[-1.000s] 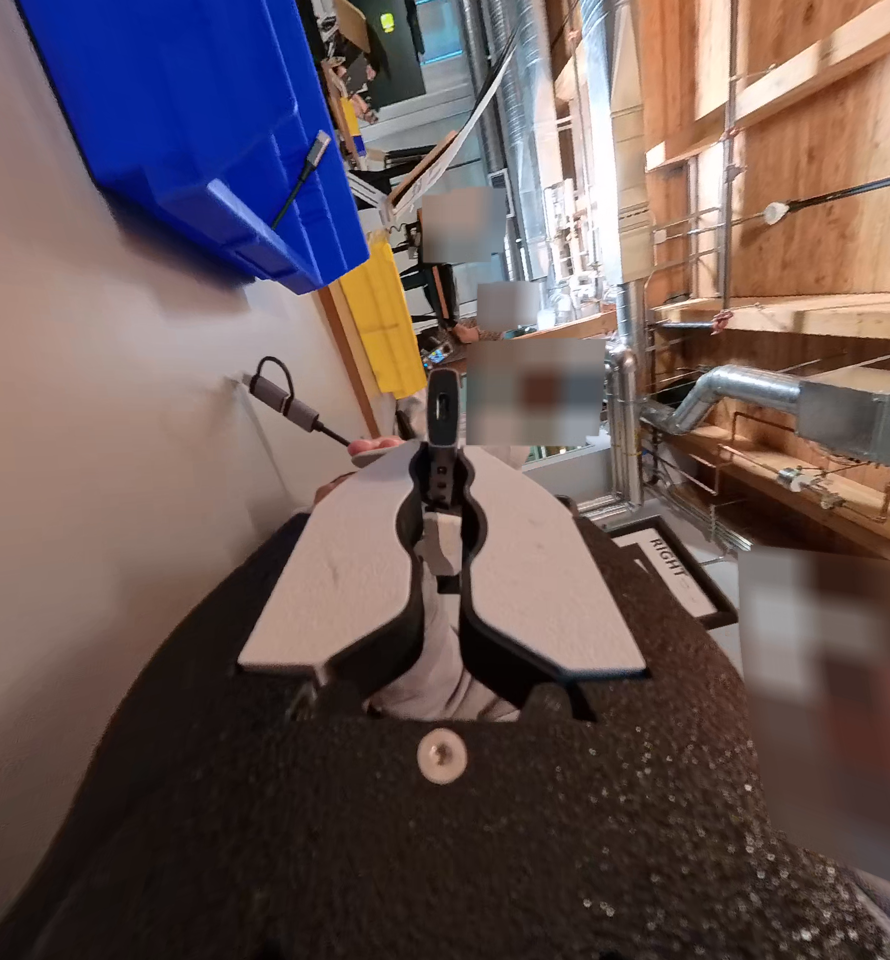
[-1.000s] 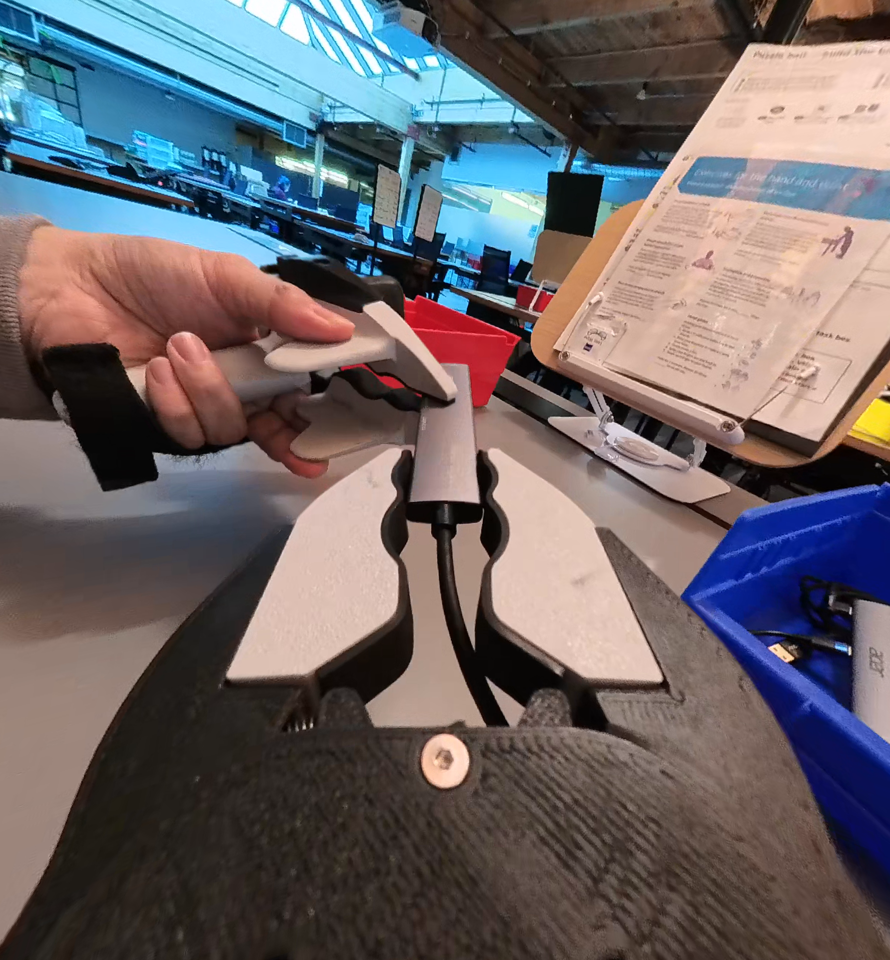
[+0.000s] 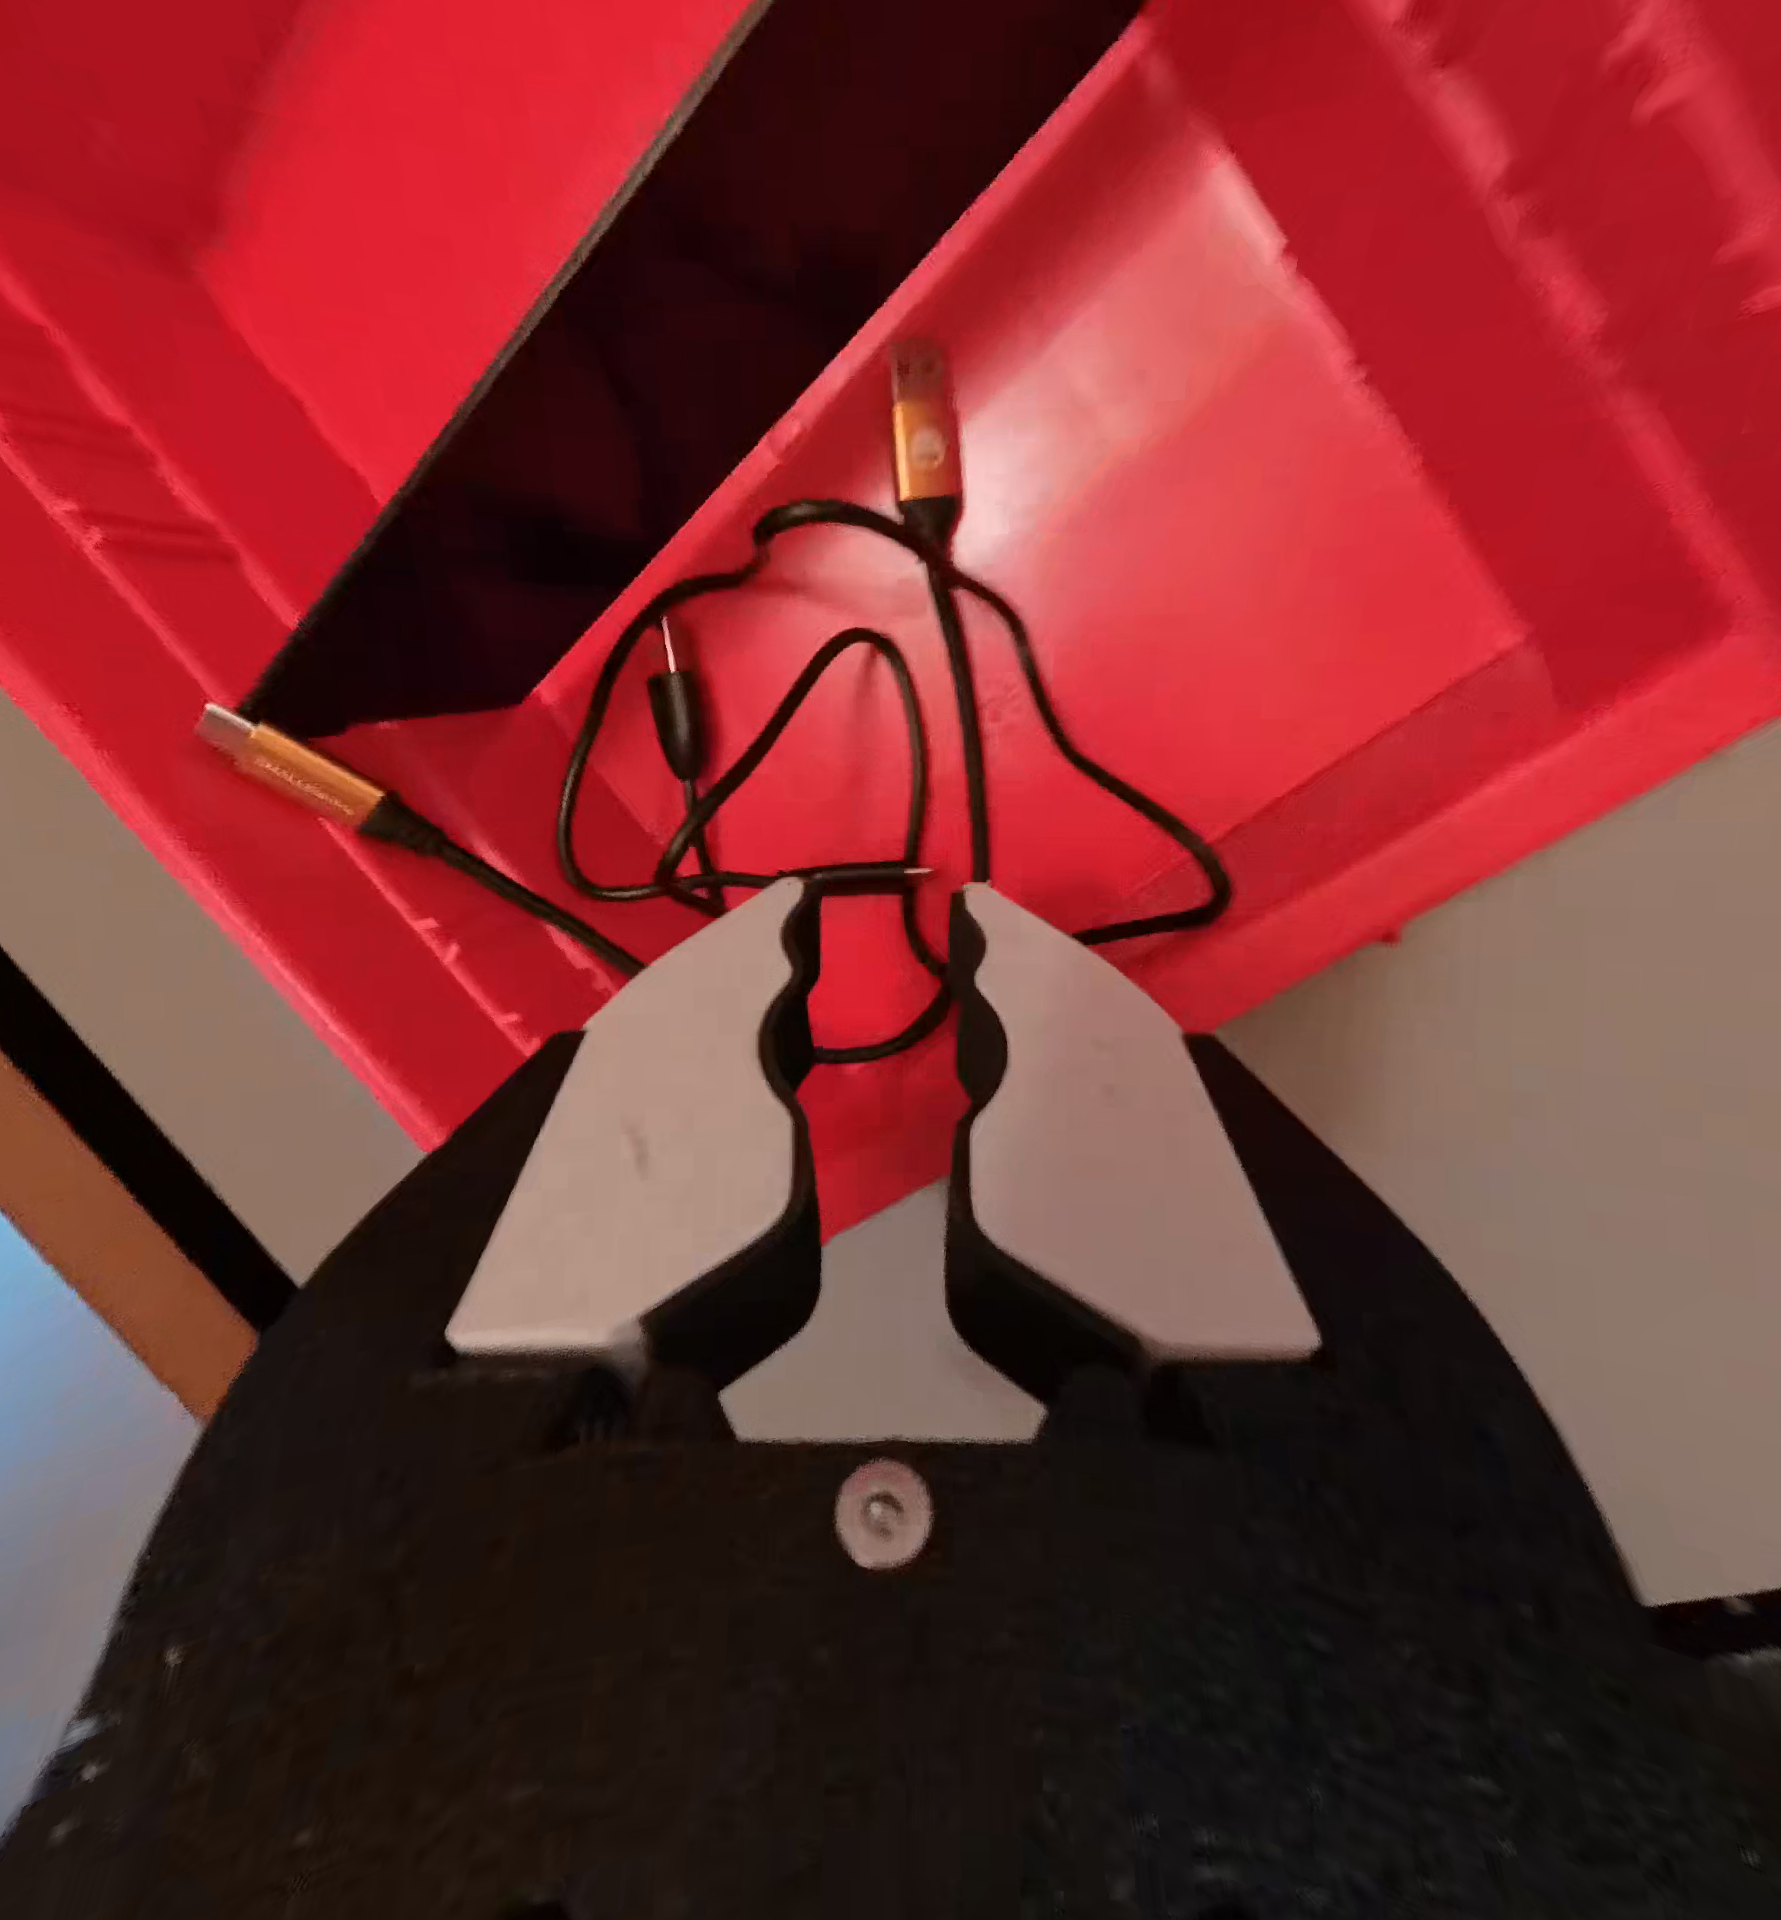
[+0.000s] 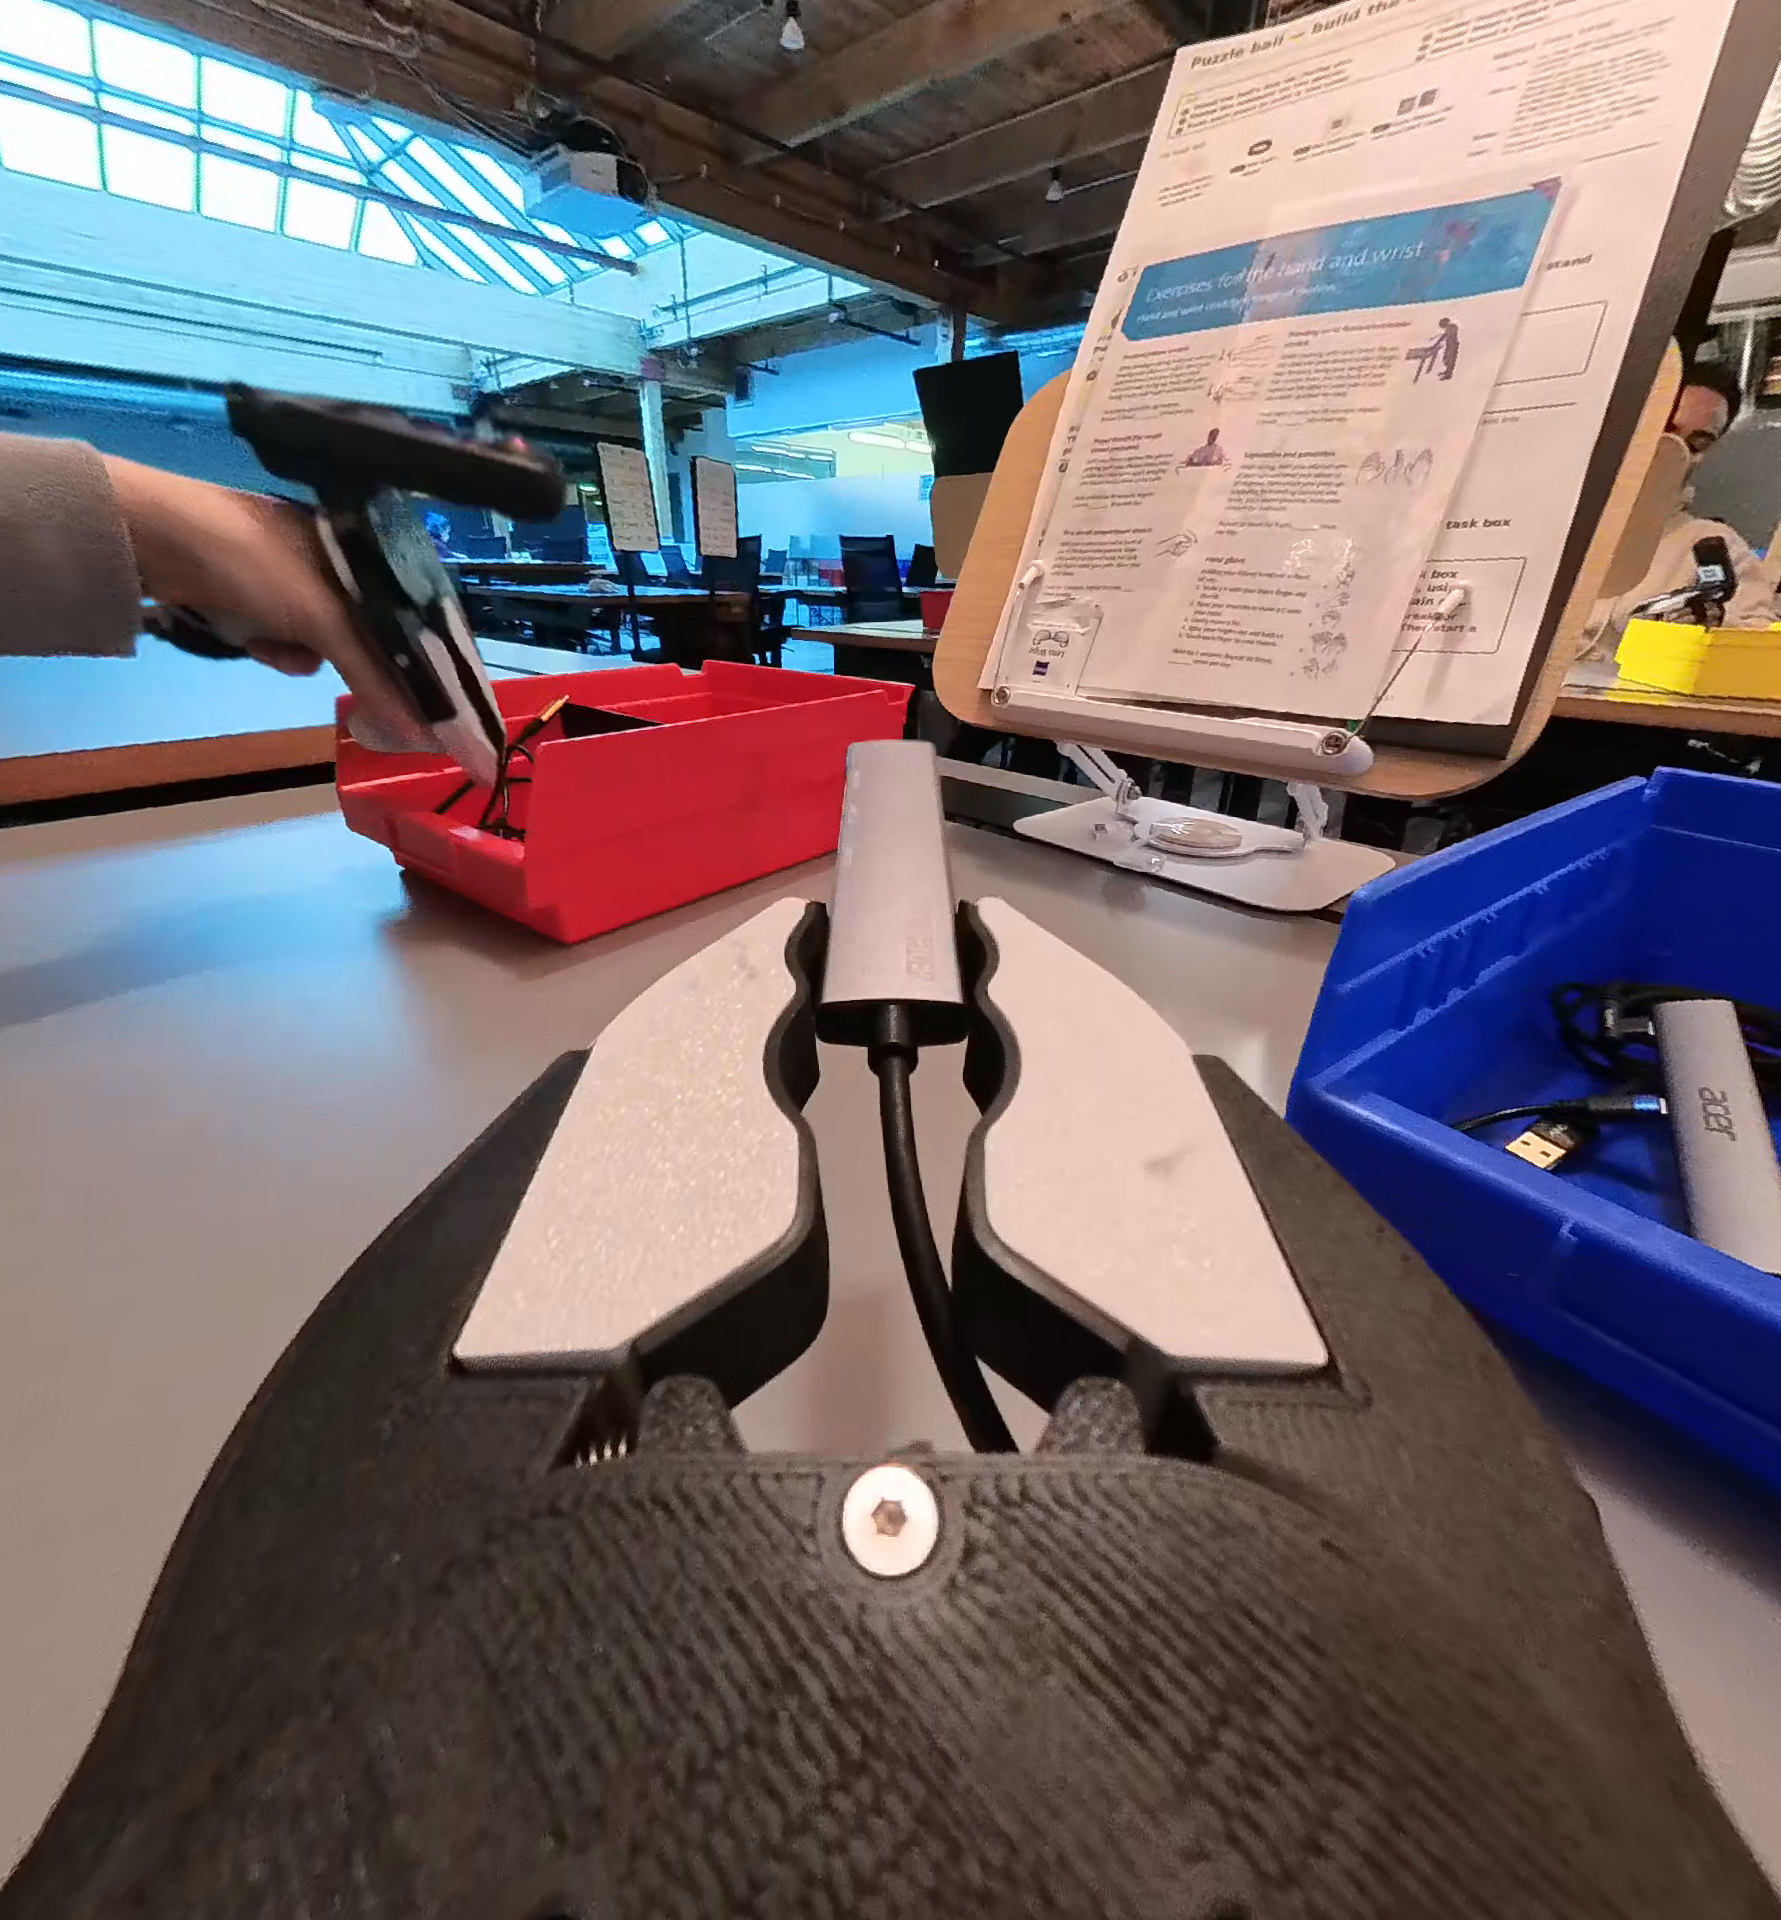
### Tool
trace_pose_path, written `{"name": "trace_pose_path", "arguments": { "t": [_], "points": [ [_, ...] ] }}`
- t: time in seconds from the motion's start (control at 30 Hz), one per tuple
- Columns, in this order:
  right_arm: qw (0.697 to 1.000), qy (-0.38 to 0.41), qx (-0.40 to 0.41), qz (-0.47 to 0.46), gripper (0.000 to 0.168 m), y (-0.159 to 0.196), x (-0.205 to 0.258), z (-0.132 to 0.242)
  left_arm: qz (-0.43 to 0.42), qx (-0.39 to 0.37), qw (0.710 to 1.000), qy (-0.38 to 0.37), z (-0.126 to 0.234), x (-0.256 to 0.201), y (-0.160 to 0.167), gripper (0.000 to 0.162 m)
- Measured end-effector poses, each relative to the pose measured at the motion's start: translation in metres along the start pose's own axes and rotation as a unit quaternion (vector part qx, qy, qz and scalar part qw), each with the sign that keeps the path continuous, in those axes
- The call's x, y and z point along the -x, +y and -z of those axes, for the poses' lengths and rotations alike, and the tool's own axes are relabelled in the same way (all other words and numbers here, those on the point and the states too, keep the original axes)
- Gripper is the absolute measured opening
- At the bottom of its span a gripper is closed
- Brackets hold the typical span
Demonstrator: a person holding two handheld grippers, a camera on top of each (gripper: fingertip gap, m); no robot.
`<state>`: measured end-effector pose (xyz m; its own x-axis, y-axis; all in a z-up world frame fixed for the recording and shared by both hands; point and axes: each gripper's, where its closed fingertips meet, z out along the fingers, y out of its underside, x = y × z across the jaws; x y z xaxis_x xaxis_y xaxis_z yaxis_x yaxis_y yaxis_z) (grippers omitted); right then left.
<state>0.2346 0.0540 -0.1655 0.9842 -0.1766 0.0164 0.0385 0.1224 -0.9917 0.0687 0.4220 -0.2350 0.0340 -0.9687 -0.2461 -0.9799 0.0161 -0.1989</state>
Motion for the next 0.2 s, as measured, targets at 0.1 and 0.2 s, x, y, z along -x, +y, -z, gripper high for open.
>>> {"name": "trace_pose_path", "arguments": {
  "t": [0.1, 0.2],
  "points": [
    [1.000, -0.007, -0.001, 0.001, 0.024, 0.000, 0.002, 0.000, -0.139, 0.043, 0.988, -0.046, -0.015, 0.014, 0.007, 0.021],
    [1.000, -0.013, 0.000, 0.002, 0.024, 0.000, 0.003, 0.000, -0.296, 0.087, 0.947, -0.086, -0.025, 0.020, 0.016, 0.034]
  ]
}}
